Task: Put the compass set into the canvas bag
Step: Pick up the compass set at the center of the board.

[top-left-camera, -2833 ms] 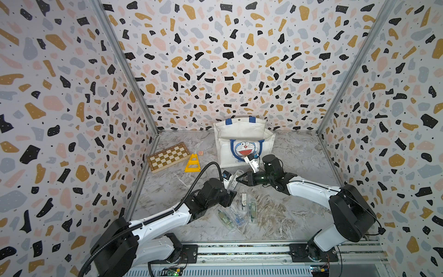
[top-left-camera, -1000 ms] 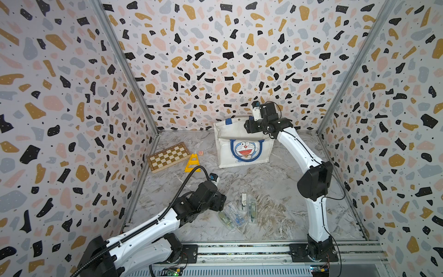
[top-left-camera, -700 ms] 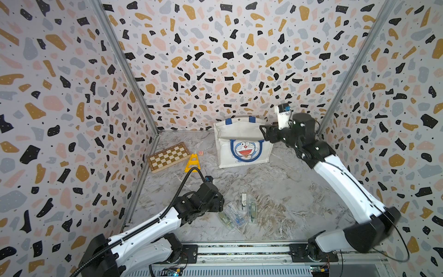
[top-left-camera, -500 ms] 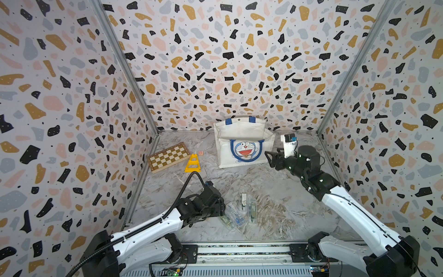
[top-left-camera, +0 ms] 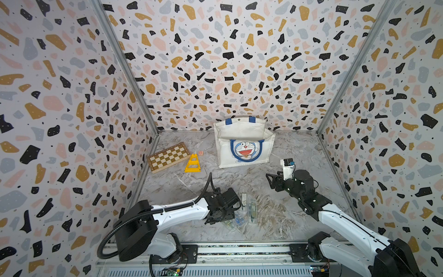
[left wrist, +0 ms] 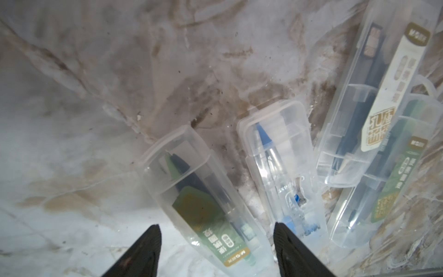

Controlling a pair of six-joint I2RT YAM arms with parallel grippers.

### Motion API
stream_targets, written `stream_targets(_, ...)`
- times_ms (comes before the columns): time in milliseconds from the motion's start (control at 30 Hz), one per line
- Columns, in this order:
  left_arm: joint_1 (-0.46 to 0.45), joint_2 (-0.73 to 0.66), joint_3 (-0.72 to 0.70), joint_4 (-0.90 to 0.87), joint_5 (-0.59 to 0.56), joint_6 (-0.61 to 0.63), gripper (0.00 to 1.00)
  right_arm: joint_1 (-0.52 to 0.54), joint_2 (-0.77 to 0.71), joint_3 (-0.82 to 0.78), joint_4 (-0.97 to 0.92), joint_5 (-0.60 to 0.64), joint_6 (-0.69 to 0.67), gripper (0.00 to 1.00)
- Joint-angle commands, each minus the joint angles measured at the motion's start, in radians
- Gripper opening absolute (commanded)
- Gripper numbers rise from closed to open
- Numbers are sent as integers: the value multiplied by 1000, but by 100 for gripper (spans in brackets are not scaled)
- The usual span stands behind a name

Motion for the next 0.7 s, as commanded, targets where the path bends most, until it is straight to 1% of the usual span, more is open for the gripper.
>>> stream_targets(0,-9,44,34,-55,-23,-61,72,4,-3,-18,67,-29,22,72)
stream_targets(167,-9,55,20,-72,-41,-83,67,2,-1,-31,73,-29,28,72)
stream_targets(333,-10,68,13,-68,-56,-79,67,2,3,-29,76,-33,30,73)
stream_targets(533,-11,135,27,-45,-50,-54,68,2,10,-27,74,-36,32,73)
stream_targets(600,-11,151,27,-36,-56,-46,66,3,11,-26,76,-36,32,73)
stream_targets(667,-12,162,38,-32,-59,-31,59,2,13,-25,78,-39,33,73)
